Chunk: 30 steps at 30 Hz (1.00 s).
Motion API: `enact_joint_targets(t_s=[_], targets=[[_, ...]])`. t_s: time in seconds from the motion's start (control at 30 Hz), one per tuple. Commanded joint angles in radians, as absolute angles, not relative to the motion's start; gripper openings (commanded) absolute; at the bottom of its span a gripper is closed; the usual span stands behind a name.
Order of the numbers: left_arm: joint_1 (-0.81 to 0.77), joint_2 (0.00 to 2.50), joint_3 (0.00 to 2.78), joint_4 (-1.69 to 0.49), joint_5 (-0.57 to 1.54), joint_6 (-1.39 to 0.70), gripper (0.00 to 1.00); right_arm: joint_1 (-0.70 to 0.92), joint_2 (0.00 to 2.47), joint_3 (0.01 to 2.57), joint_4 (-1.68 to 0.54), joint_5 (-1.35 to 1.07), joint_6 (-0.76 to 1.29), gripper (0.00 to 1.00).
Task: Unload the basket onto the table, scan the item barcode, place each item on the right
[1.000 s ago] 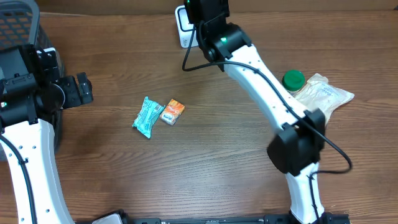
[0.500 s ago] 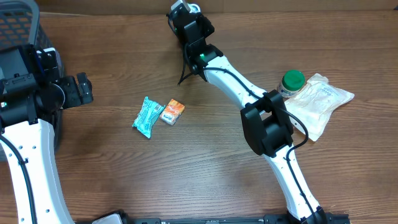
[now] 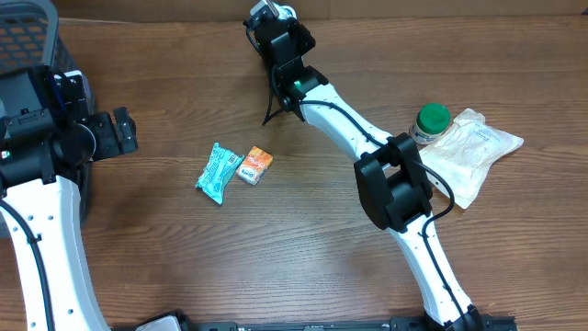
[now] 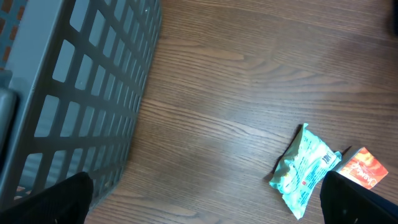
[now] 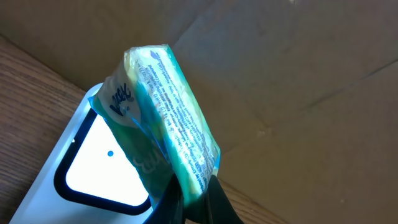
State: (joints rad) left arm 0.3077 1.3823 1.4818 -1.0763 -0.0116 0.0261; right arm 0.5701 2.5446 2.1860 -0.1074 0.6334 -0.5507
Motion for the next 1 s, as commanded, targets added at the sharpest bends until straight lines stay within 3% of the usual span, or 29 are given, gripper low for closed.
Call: enact_joint_targets(t_s=[0.0, 0.17, 0.37, 0.67, 0.97], targets=[[0.302, 1.386, 1.488, -1.073, -0.003, 0.038, 1.0, 0.579, 2.527, 2.199, -0.107, 0.654, -0.551, 0.04], [0.302, 1.386, 1.488, -1.073, -0.003, 0.038, 1.0, 0.593, 2.483, 2.199, -0.182, 0.654, -0.544, 0.04], [0.302, 1.386, 1.488, -1.073, -0.003, 0.038, 1.0, 0.6, 2.327, 2.199, -0.352, 0.587, -0.326, 0.04], [0.302, 1.386, 1.488, -1.073, -0.003, 0.038, 0.99, 0.559, 1.988, 2.199, -0.928, 0.107, 0.155, 0.04], [0.302, 1.386, 1.488, -1.073, -0.003, 0.038, 0.99, 0.334, 1.866, 2.194, -1.454, 0.032, 0.473, 0.04]])
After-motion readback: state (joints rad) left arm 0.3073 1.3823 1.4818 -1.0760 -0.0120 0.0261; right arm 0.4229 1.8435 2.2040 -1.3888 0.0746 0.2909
